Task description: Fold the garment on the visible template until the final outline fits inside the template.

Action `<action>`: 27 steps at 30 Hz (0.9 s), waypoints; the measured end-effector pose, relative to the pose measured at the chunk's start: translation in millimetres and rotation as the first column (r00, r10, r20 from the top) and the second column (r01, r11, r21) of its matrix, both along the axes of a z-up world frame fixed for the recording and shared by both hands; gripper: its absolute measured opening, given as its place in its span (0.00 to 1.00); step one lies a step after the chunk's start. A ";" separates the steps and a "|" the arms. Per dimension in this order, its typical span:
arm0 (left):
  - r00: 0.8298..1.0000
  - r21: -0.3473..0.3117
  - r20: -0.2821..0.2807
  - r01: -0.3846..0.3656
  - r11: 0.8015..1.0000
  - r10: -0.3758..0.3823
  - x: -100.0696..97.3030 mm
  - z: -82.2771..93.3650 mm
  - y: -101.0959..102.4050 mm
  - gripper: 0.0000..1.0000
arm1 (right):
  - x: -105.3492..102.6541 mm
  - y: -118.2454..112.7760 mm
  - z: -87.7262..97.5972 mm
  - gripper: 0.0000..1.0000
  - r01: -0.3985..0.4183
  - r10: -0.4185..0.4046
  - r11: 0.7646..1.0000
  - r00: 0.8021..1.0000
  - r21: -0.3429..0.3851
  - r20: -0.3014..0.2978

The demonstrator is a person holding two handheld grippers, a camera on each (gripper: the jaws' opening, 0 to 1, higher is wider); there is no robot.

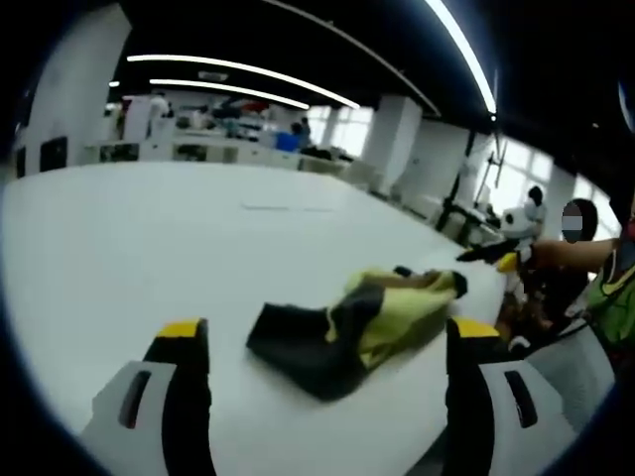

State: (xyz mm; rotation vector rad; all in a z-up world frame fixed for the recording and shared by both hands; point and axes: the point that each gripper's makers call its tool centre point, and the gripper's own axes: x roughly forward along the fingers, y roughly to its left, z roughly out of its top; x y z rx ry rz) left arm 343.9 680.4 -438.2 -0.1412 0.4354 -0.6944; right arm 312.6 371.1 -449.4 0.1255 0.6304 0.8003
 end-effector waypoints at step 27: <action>0.999 -0.002 -0.013 0.032 0.999 -0.032 -5.6 1.0 -3.4 0.80 | -5.8 23.5 -2.6 0.47 -0.072 0.075 0.996 0.995 0.043 -0.067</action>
